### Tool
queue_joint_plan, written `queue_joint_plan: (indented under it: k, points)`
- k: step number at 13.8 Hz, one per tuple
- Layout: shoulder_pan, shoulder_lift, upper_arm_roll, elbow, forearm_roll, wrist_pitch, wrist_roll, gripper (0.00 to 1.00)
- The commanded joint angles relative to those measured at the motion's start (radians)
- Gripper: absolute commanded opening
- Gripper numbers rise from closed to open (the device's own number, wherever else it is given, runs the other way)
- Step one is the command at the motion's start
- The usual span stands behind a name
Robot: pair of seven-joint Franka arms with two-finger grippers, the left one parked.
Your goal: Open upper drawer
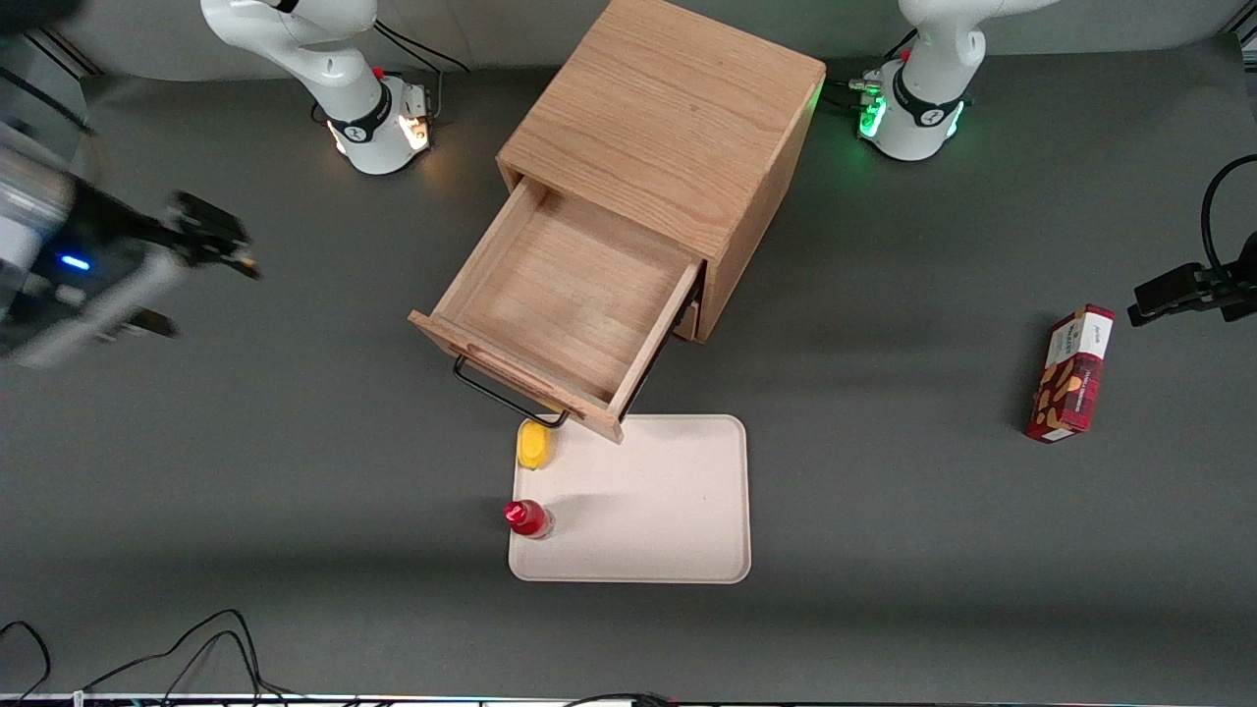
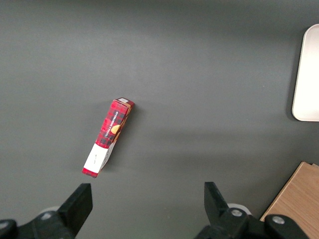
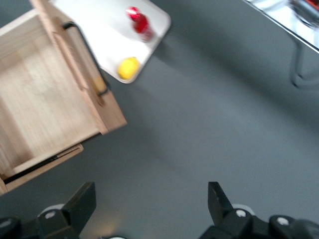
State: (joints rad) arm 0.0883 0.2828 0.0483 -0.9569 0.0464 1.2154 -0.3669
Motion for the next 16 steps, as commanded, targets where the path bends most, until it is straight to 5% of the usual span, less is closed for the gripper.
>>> queue_joint_plan:
  k: [1, 4, 9, 16]
  points:
    - [0.002, -0.153, -0.109, -0.124, -0.002, -0.128, 0.066, 1.00]
    - [0.004, -0.330, -0.113, -0.422, -0.003, -0.101, 0.334, 1.00]
    - [0.007, -0.617, -0.044, -0.980, -0.003, 0.228, 0.600, 1.00]
    - [0.002, -0.590, -0.110, -0.974, -0.062, 0.285, 0.582, 1.00]
